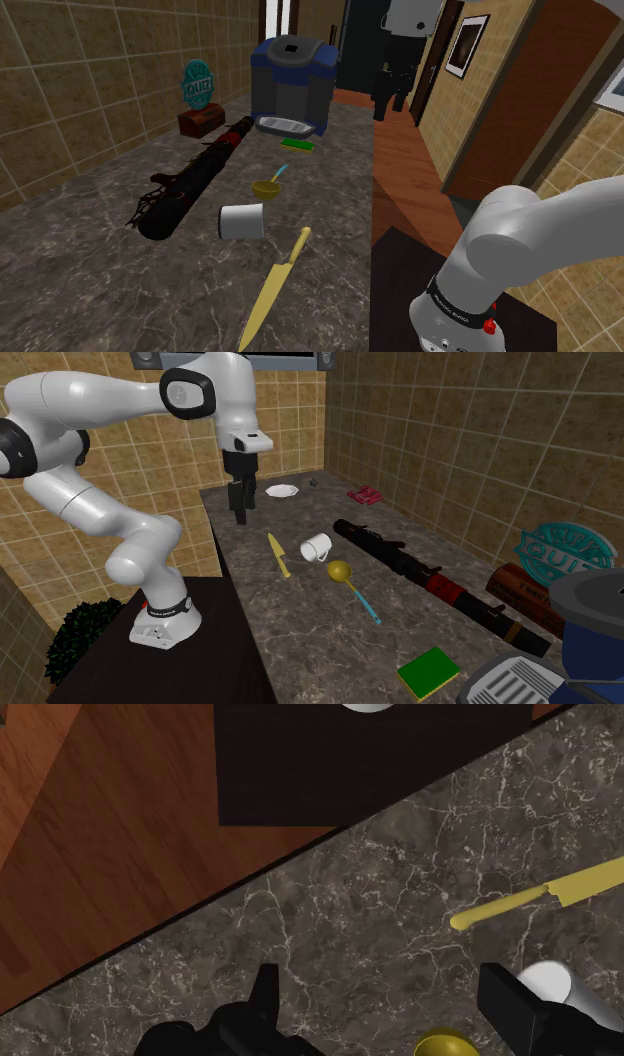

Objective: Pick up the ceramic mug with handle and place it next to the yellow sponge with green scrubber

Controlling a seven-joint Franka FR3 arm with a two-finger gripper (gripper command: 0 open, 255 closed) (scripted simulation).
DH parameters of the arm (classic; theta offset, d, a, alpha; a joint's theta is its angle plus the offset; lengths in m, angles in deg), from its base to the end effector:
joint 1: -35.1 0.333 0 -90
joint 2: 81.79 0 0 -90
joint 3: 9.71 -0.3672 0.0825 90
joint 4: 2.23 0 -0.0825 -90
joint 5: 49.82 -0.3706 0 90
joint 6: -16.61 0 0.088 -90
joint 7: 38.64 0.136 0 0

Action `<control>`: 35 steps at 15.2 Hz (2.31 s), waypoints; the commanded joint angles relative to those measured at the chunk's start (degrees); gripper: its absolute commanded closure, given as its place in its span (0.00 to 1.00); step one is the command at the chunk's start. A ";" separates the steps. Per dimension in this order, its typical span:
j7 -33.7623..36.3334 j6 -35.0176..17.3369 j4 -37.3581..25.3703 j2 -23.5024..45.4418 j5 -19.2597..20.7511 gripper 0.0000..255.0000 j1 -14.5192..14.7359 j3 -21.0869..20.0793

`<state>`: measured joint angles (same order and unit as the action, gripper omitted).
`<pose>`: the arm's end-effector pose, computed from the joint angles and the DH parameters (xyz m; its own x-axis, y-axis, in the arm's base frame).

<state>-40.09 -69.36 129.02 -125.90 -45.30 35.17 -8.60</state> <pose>0.2547 -0.0182 0.6174 0.9997 0.0073 -0.0220 0.0087 -0.9979 0.0647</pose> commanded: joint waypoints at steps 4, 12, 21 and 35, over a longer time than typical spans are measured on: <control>10.07 -1.19 0.99 3.28 -3.76 0.00 -1.40 -3.79; 35.69 -6.78 0.29 15.84 -13.24 0.00 -4.52 -12.21; 61.41 -16.43 -4.62 34.15 -20.99 0.00 -6.89 -17.66; 85.28 -31.63 -11.77 57.07 -28.30 0.00 -6.63 -17.86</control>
<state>45.10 -100.29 117.14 -69.41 -73.49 28.46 -26.47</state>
